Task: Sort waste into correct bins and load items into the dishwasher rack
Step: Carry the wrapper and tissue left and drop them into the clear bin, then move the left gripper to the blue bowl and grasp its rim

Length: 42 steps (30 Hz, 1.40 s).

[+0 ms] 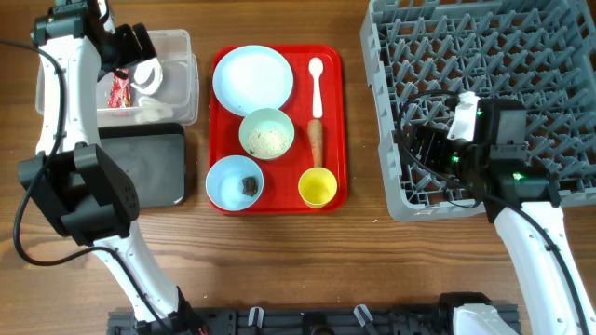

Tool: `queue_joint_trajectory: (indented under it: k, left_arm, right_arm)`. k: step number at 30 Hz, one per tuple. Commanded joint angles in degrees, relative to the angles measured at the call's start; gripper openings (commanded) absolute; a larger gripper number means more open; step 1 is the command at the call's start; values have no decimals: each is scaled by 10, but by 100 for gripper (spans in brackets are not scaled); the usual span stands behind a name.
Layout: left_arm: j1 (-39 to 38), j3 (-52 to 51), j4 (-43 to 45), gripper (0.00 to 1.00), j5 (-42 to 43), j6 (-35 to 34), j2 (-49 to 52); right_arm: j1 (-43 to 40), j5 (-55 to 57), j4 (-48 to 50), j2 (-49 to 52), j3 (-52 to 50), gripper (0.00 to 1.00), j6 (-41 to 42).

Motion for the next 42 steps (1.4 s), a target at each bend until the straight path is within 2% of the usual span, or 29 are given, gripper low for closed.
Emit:
queue_joint_trajectory:
  k: [1,7,11,17,23,26,27,33,36,42]
  left_arm:
    - [1,5,-2,100,14,1,-44]
    - [-29,5,-41,100,106,-12,-140]
    - [-61,5,-134,100,116,-73,-194]
    - [-131,-9,-292,100,123,-66,-204]
    - [-206,-75,-325,100,99,-64,-204]
    - [-231,-148,-295,100,105,-77,-211]
    - [-246,-201,-258,100,109,-77,-218]
    - [-297,-355,-121,97,108,-58,-230]
    - [-322,-412,-53,98,110,-31,-230]
    - [-348,-470,10,88,102,-25,-229]
  right_arm:
    - [4,-3,0,4,10,100,8]
    - [4,-3,0,4,10,100,7]
    - [4,-3,0,4,10,100,8]
    - [4,-3,2,4,10,100,7]
    - [4,-3,11,4,10,100,8]
    - [4,-3,11,4,10,100,8]
    - [4,-3,12,4,10,100,8]
    - [4,-3,14,4,10,100,9]
    - [4,-4,16,4,10,100,13]
    - [4,-3,12,4,10,100,13]
